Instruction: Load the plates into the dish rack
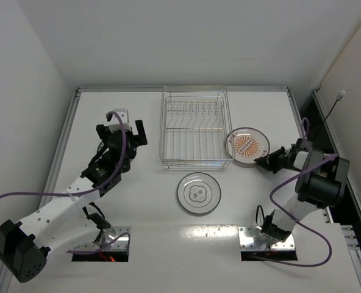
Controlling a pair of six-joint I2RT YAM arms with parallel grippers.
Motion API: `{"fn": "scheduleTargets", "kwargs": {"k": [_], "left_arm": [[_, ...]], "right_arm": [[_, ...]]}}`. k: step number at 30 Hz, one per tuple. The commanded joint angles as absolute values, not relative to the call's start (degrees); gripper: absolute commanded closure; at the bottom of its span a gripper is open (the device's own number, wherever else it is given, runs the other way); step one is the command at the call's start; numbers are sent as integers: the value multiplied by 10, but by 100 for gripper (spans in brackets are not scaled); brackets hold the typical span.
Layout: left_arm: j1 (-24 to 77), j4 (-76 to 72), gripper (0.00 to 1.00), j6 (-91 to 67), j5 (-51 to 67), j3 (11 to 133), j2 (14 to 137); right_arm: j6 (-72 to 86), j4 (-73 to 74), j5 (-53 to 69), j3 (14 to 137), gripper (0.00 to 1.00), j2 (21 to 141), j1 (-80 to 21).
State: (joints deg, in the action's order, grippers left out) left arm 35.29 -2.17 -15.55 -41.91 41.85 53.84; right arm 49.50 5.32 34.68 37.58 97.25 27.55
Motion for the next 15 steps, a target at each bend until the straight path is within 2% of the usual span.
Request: {"fn": "scheduleTargets", "kwargs": {"k": [1,3,4,8,11,15], "left_arm": [[357,-33,3,-161,-441,441,531],[357,-26,3,-166,-447,441,531],[357,-26,3,-166,-454,441,531],[357,-9,3,-172,-470,446,544],[357,-3,3,-178,-475,452,556],[357,3,3,-178,-482,457,556]], "right_arm": [[468,87,270,382,100,886,267],[452,119,230,408,100,819,260],[447,158,171,423,100,747,253],[408,213,-15,530,100,625,151],[395,228,-108,587,100,618,72],[350,243,-230,704,100,693,-24]]}}
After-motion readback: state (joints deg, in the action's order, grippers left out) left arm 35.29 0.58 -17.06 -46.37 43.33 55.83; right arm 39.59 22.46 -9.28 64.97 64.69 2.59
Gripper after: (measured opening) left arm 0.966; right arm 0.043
